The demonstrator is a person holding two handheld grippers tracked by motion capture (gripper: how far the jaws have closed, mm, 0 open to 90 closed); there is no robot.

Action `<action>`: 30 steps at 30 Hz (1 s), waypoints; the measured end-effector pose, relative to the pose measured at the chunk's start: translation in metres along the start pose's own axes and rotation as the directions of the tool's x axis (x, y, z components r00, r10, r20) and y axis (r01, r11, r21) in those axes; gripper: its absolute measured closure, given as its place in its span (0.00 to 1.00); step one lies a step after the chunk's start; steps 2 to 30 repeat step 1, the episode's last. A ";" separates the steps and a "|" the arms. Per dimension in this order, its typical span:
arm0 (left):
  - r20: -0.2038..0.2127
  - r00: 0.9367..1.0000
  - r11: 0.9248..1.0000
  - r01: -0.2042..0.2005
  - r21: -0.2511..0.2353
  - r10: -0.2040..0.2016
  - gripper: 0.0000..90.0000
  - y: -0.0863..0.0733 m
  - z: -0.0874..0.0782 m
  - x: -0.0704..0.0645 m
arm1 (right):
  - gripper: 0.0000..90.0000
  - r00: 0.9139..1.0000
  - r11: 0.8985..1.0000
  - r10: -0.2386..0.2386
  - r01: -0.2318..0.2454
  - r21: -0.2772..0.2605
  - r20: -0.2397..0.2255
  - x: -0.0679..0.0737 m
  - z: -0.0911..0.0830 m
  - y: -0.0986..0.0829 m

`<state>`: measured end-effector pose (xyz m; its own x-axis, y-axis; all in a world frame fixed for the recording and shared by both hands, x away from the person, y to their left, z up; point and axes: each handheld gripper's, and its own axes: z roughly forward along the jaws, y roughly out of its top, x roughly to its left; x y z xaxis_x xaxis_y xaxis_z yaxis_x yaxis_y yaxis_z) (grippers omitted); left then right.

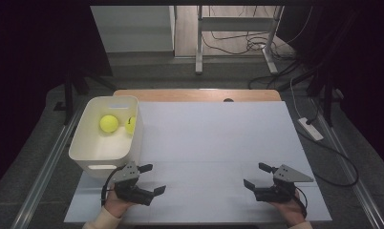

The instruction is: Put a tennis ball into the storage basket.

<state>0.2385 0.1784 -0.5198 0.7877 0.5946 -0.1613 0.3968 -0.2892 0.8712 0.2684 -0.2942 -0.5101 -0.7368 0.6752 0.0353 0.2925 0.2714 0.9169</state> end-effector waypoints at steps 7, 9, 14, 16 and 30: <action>-0.002 1.000 1.000 0.000 0.000 0.000 0.07 0.000 0.000 0.000 | 0.13 1.000 1.000 0.000 0.000 0.000 0.000 0.000 0.000 0.000; -0.002 1.000 1.000 0.000 0.000 0.000 0.07 0.000 0.000 0.000 | 0.13 1.000 1.000 0.000 0.000 0.000 0.000 0.000 0.000 0.000; -0.002 1.000 1.000 0.000 0.000 0.000 0.07 0.000 0.000 0.000 | 0.13 1.000 1.000 0.000 0.000 0.000 0.000 0.000 0.000 0.000; -0.002 1.000 1.000 0.000 0.000 0.000 0.07 0.000 0.000 0.000 | 0.13 1.000 1.000 0.000 0.000 0.000 0.000 0.000 0.000 0.000; -0.002 1.000 1.000 0.000 0.000 0.000 0.07 0.000 0.000 0.000 | 0.13 1.000 1.000 0.000 0.000 0.000 0.000 0.000 0.000 0.000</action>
